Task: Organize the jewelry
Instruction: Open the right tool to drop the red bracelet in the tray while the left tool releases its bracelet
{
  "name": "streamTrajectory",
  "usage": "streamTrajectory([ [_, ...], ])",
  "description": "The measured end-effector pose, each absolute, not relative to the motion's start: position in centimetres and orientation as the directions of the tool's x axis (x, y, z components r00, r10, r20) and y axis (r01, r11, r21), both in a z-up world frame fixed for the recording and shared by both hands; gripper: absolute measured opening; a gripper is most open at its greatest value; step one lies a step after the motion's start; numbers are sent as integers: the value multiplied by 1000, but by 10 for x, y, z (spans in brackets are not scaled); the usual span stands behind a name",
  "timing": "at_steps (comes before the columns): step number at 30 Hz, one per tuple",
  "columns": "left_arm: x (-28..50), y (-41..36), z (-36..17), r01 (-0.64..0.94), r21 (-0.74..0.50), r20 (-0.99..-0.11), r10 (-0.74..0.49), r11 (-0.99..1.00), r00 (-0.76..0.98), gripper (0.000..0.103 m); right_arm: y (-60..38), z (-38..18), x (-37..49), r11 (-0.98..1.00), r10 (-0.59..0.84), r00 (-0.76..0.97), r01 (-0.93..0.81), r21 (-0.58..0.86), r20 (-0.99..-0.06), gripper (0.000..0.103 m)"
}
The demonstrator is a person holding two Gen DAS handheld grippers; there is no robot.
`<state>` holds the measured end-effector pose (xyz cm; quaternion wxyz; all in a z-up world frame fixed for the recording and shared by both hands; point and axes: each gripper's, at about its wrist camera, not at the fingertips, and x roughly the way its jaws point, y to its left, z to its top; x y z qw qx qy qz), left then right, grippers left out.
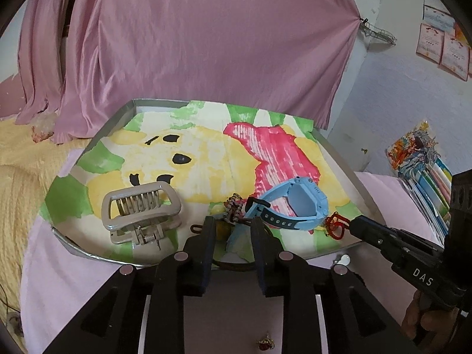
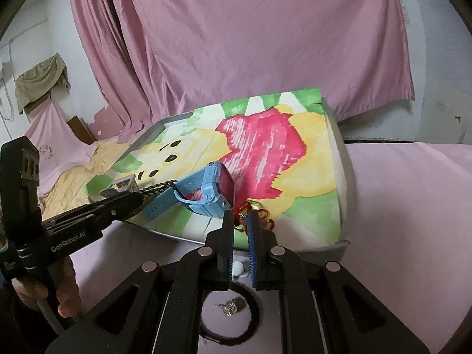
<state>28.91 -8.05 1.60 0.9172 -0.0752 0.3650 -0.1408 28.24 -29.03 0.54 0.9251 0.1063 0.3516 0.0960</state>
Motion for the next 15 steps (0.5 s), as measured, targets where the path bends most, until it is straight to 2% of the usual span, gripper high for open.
streamTrajectory([
  [2, 285, -81, 18, 204, -235, -644, -309, 951, 700, 29, -292, 8, 277, 961, 244, 747, -98, 260, -619, 18],
  [3, 282, -80, 19, 204, -234, -640, -308, 951, 704, 32, -294, 8, 274, 961, 241, 752, -96, 261, -613, 29],
  [4, 279, -80, 20, 205, -236, -632, -310, 950, 710, 40, -295, 9, 271, 961, 239, 758, -94, 262, -607, 42],
  [5, 276, -79, 22, 206, -240, -625, -313, 949, 715, 50, -296, 11, 267, 960, 236, 766, -90, 265, -598, 46],
  [6, 272, -78, 23, 207, -247, -613, -318, 947, 724, 54, -297, 12, 264, 960, 236, 771, -88, 267, -592, 47],
  [10, 258, -74, 28, 209, -260, -587, -326, 943, 741, 57, -301, 17, 250, 961, 220, 794, -78, 265, -567, 48],
  [11, 255, -74, 29, 209, -258, -583, -325, 943, 745, 61, -302, 18, 246, 962, 215, 801, -75, 264, -558, 49],
  [12, 251, -73, 30, 210, -256, -575, -323, 944, 751, 64, -303, 20, 241, 963, 208, 811, -72, 260, -546, 53],
  [14, 241, -70, 33, 207, -257, -552, -319, 944, 771, 79, -303, 24, 231, 967, 190, 832, -65, 248, -522, 60],
  [15, 237, -68, 35, 205, -261, -540, -319, 943, 779, 81, -303, 26, 225, 969, 180, 843, -63, 238, -507, 64],
])
